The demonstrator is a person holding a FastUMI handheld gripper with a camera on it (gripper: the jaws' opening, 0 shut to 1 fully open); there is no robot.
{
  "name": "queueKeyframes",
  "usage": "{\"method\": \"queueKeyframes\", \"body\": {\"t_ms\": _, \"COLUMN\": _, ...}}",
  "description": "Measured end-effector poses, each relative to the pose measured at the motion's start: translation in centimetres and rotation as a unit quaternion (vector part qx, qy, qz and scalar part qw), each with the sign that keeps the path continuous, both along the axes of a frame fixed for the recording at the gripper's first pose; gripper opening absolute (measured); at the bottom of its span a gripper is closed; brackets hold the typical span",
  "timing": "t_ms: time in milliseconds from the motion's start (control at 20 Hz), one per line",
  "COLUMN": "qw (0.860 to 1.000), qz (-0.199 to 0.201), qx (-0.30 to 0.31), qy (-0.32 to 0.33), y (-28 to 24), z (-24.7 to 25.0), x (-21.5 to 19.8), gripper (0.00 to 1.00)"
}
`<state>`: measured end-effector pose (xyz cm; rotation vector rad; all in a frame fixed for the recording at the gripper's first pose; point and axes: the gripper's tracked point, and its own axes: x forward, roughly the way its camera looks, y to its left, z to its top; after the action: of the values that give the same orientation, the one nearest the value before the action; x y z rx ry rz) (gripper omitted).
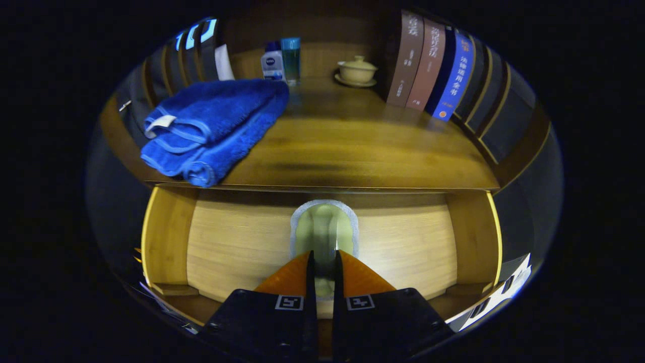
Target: Pull open the drawer, take out the items inside it, and place them on the countertop above the cabinet.
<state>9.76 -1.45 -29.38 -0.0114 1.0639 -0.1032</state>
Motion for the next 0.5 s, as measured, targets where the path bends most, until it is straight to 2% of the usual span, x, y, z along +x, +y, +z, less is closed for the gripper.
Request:
{"method": "queueKeyframes", "body": {"t_ms": 250, "qw": 0.999, "qz": 0.002, "qx": 0.010, "qy": -0.046, "y": 0.5, "z": 4.6, "x": -0.8, "gripper": 0.16}}
{"method": "queueKeyframes", "body": {"t_ms": 500, "qw": 0.996, "qz": -0.003, "qx": 0.012, "qy": -0.093, "y": 0.3, "z": 8.8, "x": 2.5, "gripper": 0.16}}
